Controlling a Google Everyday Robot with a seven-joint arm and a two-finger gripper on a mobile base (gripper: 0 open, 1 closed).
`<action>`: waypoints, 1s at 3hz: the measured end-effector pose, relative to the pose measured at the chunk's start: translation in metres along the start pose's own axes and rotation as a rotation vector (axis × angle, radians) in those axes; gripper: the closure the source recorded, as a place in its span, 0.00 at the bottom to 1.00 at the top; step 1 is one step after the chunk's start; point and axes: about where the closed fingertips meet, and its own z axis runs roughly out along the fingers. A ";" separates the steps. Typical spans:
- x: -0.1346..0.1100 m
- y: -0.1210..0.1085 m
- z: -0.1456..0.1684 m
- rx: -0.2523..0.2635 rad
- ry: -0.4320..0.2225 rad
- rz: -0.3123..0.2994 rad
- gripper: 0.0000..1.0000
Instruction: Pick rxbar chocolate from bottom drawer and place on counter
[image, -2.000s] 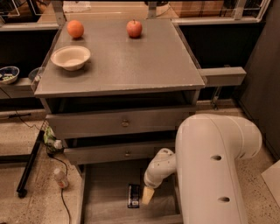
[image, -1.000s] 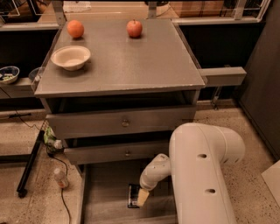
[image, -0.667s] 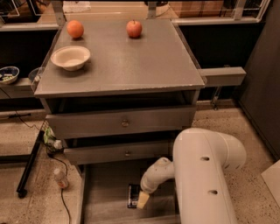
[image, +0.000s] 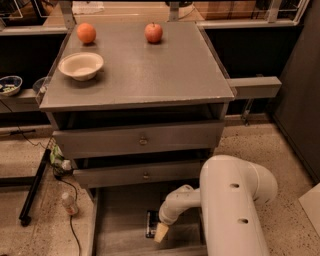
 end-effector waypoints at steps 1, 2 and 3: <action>-0.023 0.004 0.035 -0.015 -0.022 -0.026 0.00; -0.031 0.000 0.041 -0.008 -0.041 -0.037 0.00; -0.031 0.000 0.041 -0.008 -0.041 -0.037 0.00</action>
Offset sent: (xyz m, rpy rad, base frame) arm 0.0089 0.0495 -0.0349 0.0317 0.0066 0.0535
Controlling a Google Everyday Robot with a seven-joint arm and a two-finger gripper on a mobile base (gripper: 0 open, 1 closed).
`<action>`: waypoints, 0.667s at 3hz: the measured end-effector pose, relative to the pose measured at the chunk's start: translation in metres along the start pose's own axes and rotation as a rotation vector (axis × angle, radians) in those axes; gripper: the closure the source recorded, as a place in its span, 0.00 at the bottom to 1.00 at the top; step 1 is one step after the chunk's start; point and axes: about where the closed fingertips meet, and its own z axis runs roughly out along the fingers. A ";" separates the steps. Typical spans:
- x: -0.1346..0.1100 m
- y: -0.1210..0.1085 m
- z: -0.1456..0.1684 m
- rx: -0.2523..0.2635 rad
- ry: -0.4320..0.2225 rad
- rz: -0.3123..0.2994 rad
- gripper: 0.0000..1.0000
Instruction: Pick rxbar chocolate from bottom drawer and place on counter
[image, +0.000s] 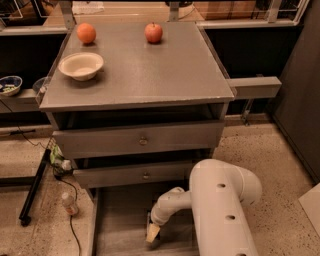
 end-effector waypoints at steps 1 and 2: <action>0.018 0.006 0.026 -0.034 -0.009 0.011 0.00; 0.018 0.006 0.026 -0.034 -0.010 0.011 0.00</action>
Offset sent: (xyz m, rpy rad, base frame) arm -0.0063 -0.0103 -0.0310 0.0274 0.0193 0.0043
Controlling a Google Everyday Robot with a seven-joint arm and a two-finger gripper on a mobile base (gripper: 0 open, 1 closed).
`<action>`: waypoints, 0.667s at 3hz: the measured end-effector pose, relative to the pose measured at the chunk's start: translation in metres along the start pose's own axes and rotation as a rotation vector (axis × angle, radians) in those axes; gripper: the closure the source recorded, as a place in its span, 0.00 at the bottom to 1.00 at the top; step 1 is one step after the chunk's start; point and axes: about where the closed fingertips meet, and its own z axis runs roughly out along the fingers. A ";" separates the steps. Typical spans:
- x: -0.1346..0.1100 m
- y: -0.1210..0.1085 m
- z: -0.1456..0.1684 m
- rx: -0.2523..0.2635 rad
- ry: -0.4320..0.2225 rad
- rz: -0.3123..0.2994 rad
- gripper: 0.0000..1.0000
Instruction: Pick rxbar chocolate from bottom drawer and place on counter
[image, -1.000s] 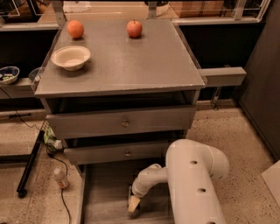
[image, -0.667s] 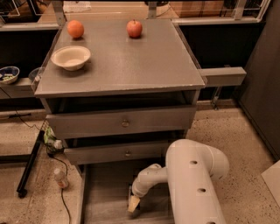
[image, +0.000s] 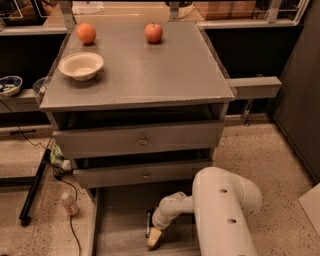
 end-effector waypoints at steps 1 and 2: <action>-0.008 -0.008 -0.001 0.004 -0.012 -0.016 0.00; -0.010 -0.002 0.011 -0.011 -0.037 -0.015 0.00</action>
Offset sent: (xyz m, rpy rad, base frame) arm 0.0219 0.0095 0.0102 0.0246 -0.0304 0.0228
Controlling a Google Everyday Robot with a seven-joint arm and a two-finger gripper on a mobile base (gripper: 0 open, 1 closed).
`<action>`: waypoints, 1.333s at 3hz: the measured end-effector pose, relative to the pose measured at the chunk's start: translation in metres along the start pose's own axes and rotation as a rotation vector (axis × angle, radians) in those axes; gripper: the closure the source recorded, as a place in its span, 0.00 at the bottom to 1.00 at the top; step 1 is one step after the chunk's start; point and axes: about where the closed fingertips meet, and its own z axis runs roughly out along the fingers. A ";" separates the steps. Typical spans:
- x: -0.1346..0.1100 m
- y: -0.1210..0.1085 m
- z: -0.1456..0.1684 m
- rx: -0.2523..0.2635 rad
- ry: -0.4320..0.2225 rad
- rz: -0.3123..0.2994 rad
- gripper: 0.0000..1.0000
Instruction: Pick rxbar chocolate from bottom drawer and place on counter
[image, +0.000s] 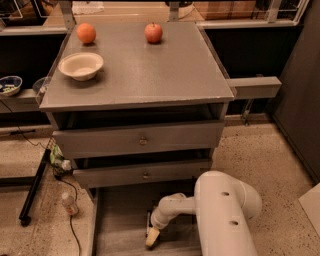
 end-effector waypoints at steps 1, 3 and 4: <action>0.000 0.000 0.000 0.000 0.000 0.000 0.00; 0.000 0.000 0.000 0.000 0.000 0.000 0.40; 0.000 0.000 0.000 0.000 0.000 0.000 0.63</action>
Offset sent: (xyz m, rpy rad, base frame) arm 0.0000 0.0000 0.0000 0.0000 0.0000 0.0000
